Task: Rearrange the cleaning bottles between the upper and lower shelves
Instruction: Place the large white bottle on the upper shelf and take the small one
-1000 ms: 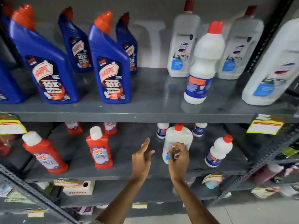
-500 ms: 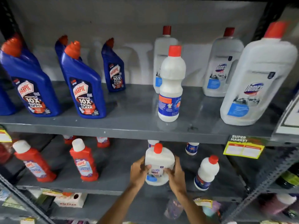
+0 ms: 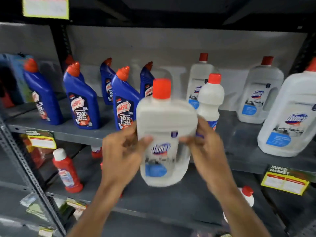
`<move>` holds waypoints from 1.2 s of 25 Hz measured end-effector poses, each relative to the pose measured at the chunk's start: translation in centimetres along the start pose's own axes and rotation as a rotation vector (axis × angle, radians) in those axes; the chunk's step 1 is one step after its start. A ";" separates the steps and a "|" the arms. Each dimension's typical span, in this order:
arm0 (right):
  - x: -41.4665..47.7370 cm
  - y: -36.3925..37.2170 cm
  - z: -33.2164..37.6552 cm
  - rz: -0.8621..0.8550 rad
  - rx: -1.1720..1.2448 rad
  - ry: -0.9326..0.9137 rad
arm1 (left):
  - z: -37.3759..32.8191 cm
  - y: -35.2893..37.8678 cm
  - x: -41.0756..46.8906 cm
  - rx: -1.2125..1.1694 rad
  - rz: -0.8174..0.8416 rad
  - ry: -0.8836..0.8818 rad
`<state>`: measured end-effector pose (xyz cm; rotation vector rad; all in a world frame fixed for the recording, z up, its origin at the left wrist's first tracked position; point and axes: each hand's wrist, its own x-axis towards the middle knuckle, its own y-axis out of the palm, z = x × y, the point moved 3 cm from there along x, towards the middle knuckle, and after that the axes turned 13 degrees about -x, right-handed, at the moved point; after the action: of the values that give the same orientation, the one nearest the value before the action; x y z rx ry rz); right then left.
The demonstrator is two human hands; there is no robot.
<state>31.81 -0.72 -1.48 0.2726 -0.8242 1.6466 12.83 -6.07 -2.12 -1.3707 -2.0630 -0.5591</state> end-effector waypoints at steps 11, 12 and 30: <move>12.6 1.6 -2.6 -0.090 -0.107 0.182 | 3.5 3.7 11.2 0.190 -0.181 0.019; 12.5 1.6 -2.5 -0.083 -0.122 0.186 | 3.6 3.9 11.2 0.193 -0.170 0.022; 6.3 -5.2 -7.0 -0.135 -0.150 0.399 | 3.7 16.6 6.9 0.023 0.170 -0.158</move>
<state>36.86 8.80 -0.95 -0.1034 -0.6067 1.4401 25.23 7.25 0.13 -1.6032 -2.0419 -0.3640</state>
